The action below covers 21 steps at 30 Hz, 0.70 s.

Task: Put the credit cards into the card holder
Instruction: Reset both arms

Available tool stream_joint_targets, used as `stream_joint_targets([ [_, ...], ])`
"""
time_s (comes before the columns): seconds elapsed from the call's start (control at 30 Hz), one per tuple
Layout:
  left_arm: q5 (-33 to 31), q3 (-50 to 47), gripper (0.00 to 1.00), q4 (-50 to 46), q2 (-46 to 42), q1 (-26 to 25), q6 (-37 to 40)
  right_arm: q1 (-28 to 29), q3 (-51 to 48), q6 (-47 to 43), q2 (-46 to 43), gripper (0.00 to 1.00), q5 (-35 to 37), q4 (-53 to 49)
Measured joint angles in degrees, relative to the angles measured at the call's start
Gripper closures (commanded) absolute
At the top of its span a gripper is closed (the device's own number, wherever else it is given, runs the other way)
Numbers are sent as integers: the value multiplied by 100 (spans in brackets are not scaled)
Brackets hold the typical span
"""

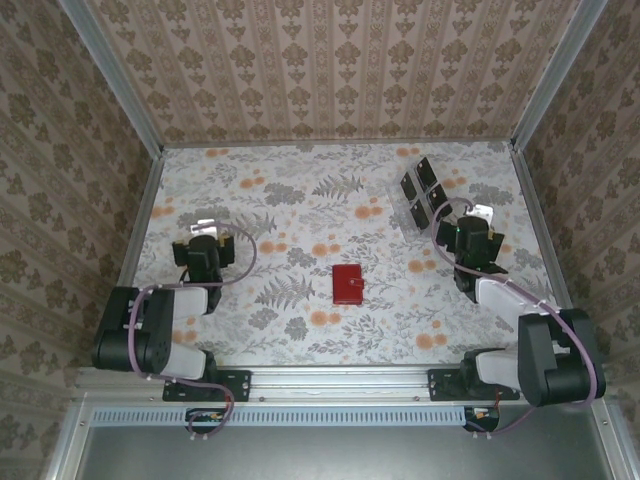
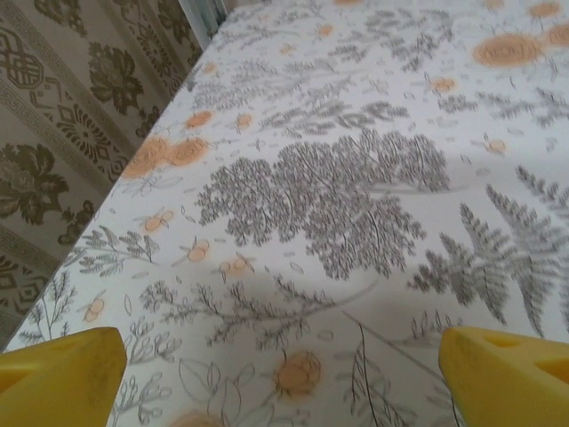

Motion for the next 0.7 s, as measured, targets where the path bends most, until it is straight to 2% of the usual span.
stream_joint_targets([
  [0.17,501,136,0,621,514,197,46,-188,-273,-175,431,0,-483,1252],
  [0.4,1078,278,0,610,616,363,59,-186,-551,-345,1379,0,-1086,2682],
  [0.7,1375,317,0,603,619,455,59,-175,-483,-527,1495,0,-1399,2817],
])
